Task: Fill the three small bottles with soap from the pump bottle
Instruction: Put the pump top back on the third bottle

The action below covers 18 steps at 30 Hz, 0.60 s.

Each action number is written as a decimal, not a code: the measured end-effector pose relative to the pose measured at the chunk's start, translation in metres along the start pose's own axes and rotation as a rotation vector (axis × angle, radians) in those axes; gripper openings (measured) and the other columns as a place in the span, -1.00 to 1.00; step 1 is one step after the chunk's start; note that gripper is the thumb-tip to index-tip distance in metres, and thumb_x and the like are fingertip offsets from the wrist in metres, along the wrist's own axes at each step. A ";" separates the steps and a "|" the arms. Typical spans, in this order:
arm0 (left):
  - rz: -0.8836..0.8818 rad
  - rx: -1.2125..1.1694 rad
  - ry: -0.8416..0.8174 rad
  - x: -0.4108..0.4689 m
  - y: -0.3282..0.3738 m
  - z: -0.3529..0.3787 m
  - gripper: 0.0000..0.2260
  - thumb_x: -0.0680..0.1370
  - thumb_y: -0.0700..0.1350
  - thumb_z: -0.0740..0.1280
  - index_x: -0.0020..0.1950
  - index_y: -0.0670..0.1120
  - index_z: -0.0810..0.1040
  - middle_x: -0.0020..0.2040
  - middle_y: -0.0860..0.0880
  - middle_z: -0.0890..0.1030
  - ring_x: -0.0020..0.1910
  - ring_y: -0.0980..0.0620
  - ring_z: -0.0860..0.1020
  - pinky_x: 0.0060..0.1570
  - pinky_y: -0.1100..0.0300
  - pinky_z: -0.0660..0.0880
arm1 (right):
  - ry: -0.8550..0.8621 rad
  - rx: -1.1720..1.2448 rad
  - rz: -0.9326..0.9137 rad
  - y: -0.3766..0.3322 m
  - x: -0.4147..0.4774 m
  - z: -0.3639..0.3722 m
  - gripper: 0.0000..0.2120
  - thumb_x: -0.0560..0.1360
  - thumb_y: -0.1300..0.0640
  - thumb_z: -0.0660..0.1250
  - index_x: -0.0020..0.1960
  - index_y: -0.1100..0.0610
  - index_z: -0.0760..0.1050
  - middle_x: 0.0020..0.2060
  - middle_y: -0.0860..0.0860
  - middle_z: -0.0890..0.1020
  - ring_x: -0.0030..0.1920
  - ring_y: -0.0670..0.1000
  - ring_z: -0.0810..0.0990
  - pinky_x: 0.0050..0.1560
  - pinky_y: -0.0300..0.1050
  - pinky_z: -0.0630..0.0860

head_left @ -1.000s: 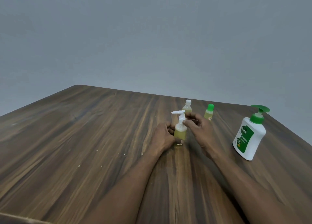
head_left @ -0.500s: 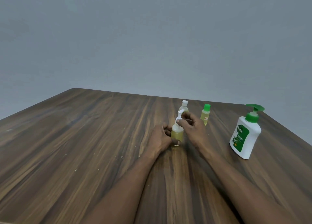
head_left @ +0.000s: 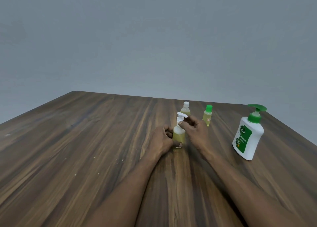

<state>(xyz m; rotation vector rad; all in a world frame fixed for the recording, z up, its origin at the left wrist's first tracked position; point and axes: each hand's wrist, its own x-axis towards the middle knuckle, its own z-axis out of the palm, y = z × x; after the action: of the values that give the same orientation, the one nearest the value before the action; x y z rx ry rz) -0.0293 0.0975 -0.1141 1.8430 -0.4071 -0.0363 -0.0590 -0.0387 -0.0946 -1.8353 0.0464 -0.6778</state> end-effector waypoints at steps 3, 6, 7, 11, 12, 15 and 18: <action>0.005 0.005 -0.002 -0.001 0.000 0.000 -0.61 0.24 -0.30 0.63 0.00 -0.19 0.61 -0.12 -0.07 0.73 -0.13 0.00 0.70 -0.19 0.22 0.59 | 0.005 -0.033 -0.056 0.002 0.001 -0.002 -0.92 0.45 0.11 0.47 -0.21 0.03 0.62 -0.29 -0.04 0.67 -0.21 -0.07 0.63 -0.12 0.03 0.56; 0.021 0.021 0.005 -0.002 0.001 -0.001 -0.65 0.24 -0.28 0.63 -0.04 -0.15 0.63 -0.17 -0.02 0.72 -0.20 0.08 0.68 -0.24 0.29 0.58 | 0.071 -0.083 0.000 0.009 -0.003 0.005 -0.75 0.33 -0.04 0.57 -0.16 -0.04 0.51 -0.18 -0.05 0.66 -0.10 -0.01 0.65 -0.04 0.07 0.60; 0.028 0.023 0.008 -0.003 0.002 -0.002 -0.65 0.24 -0.28 0.63 -0.04 -0.14 0.64 -0.18 -0.02 0.72 -0.21 0.09 0.68 -0.24 0.28 0.58 | 0.073 -0.077 0.017 0.011 -0.005 0.007 -0.67 0.27 -0.12 0.57 -0.13 -0.04 0.49 -0.15 -0.05 0.65 -0.08 -0.01 0.65 -0.02 0.08 0.60; 0.013 -0.008 -0.003 -0.004 0.005 -0.002 -0.65 0.25 -0.32 0.62 -0.05 -0.15 0.61 -0.16 -0.03 0.72 -0.26 0.14 0.66 -0.33 0.39 0.52 | 0.007 -0.007 0.045 0.005 -0.001 0.001 -0.49 0.27 -0.22 0.47 0.13 0.03 0.59 0.01 -0.07 0.68 0.06 -0.07 0.64 0.13 0.06 0.60; 0.006 -0.015 -0.005 -0.004 0.005 -0.001 -0.64 0.25 -0.33 0.62 -0.03 -0.19 0.61 -0.14 -0.06 0.72 -0.27 0.16 0.65 -0.35 0.41 0.51 | -0.024 -0.009 0.029 0.003 0.000 -0.002 -0.56 0.33 -0.14 0.45 0.13 0.05 0.62 -0.01 -0.06 0.70 0.05 -0.05 0.66 0.13 0.10 0.60; -0.004 -0.019 -0.011 -0.004 0.004 -0.001 -0.63 0.26 -0.35 0.61 0.00 -0.23 0.61 -0.18 -0.03 0.71 -0.34 0.26 0.62 -0.37 0.44 0.49 | -0.061 -0.052 -0.029 0.004 0.000 -0.003 -0.85 0.40 0.06 0.42 -0.06 0.07 0.67 -0.17 -0.03 0.72 -0.10 0.00 0.69 0.03 0.20 0.60; 0.015 0.001 -0.014 -0.004 0.004 -0.002 -0.63 0.26 -0.33 0.61 0.02 -0.16 0.64 -0.15 -0.03 0.73 -0.24 0.18 0.67 -0.33 0.43 0.50 | 0.024 -0.064 0.003 0.005 -0.003 0.006 -0.84 0.36 0.07 0.54 -0.12 0.03 0.59 -0.17 -0.04 0.70 -0.09 -0.02 0.67 0.02 0.11 0.60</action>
<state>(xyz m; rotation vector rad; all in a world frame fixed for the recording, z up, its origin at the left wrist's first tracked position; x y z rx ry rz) -0.0341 0.0996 -0.1105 1.8412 -0.4307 -0.0382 -0.0574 -0.0344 -0.1015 -1.8880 0.0875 -0.7029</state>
